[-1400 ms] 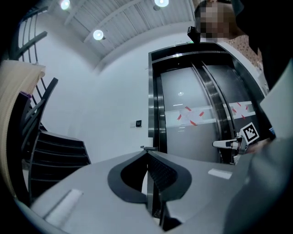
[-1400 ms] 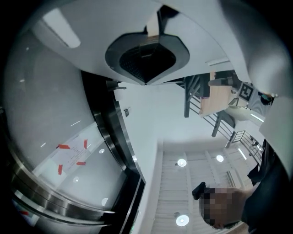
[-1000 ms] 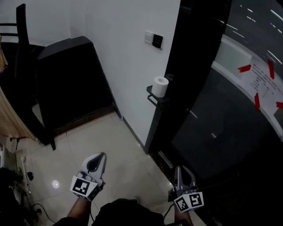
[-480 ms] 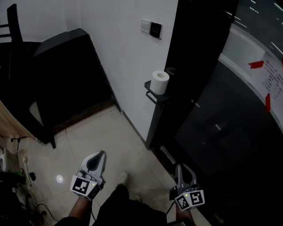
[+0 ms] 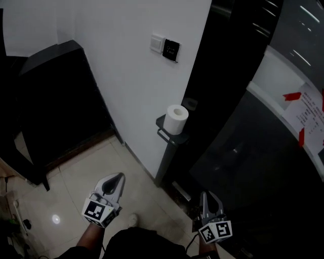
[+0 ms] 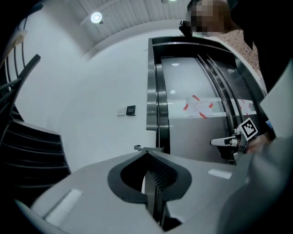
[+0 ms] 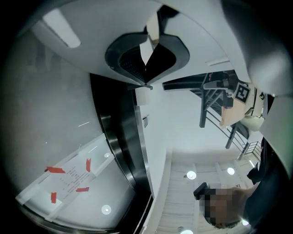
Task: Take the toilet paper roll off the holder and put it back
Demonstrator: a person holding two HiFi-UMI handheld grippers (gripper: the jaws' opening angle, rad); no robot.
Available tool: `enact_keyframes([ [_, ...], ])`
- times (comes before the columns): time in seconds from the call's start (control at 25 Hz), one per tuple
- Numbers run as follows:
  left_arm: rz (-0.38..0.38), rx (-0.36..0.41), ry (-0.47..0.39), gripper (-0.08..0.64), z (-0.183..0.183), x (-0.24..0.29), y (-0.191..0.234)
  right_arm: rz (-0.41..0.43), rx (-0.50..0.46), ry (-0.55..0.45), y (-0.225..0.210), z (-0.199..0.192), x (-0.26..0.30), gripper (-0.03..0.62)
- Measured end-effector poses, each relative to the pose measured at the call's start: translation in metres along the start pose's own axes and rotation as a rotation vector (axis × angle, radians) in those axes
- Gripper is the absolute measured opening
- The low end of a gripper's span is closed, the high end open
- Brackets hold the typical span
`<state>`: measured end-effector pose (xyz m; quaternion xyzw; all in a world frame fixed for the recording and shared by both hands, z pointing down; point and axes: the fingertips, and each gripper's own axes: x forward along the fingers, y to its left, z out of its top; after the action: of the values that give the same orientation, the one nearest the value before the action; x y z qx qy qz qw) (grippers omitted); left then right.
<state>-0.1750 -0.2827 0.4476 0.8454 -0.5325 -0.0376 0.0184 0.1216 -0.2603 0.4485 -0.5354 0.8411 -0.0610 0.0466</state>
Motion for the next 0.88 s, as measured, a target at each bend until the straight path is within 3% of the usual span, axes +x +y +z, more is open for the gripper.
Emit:
enact_keyframes([
  [0.48,-0.090,-0.020,0.002,0.003,0.007,0.072,0.069,-0.031,-0.042,-0.019,0.010,0.008,0.092,0.014],
  [0.88,-0.273,0.046,0.034,0.139,0.011,0.165,0.017,-0.075,-0.021,-0.018,-0.029,0.014,0.104,0.014],
])
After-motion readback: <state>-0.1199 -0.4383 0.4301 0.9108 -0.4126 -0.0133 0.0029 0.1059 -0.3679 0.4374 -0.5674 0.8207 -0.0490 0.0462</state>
